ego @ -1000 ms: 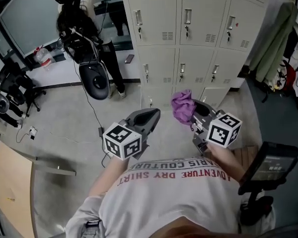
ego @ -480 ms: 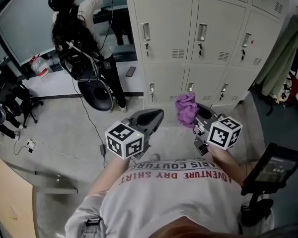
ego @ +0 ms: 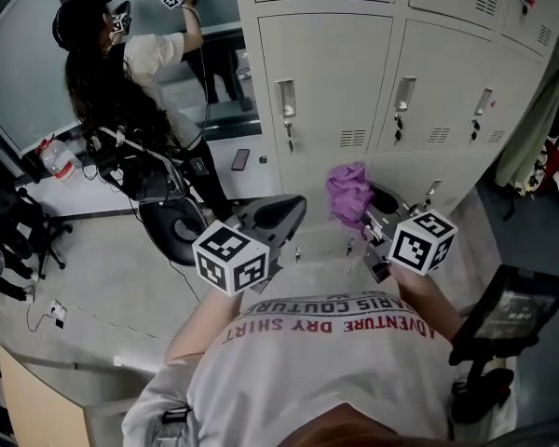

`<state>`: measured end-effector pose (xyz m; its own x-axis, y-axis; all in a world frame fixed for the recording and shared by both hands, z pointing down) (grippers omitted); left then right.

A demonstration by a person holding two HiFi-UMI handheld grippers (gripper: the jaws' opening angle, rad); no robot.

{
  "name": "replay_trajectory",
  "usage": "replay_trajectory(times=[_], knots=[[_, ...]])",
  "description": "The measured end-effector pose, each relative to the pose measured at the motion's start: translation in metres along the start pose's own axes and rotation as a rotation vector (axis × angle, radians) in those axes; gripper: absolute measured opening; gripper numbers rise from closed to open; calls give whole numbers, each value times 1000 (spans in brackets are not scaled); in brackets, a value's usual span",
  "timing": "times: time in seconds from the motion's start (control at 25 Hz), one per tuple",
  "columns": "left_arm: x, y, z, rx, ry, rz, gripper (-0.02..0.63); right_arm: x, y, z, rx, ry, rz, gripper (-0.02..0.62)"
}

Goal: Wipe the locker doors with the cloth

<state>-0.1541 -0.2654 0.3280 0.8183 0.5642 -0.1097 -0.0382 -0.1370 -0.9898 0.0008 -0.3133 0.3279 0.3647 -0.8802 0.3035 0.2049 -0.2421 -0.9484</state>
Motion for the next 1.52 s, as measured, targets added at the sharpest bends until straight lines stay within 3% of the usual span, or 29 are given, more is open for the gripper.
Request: replay_trajectory(times=[0.2,0.48,0.76,1.2,1.52], knots=[[-45,23,-20,25,-28,-34,2,22,31,-38,94,-8,53,69],[-87,13,6,22,-78,-31,2,1,3,-78,85,-62,50,69],[-88,21,-52,-9,-97,-34,2,58,36,-70,98,-83,40,69],[-99,40,-66,-1,-85,-89,2,46,149,-124,195,39,213,69],[-109,37,-78,-18,-75,-86,2,37,181,-193,203,132,188,69]])
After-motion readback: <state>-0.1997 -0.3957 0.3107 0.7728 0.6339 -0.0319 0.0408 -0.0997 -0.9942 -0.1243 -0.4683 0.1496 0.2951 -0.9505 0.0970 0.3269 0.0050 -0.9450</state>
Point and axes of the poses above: the fingertips, and each gripper's own axes: z backward along the fingers, x to its right, y out of its top, the point moved 5 cm from there along z, backward along the fingers, and after that the axes turned 7 degrees about y, right-handed, at the moved point
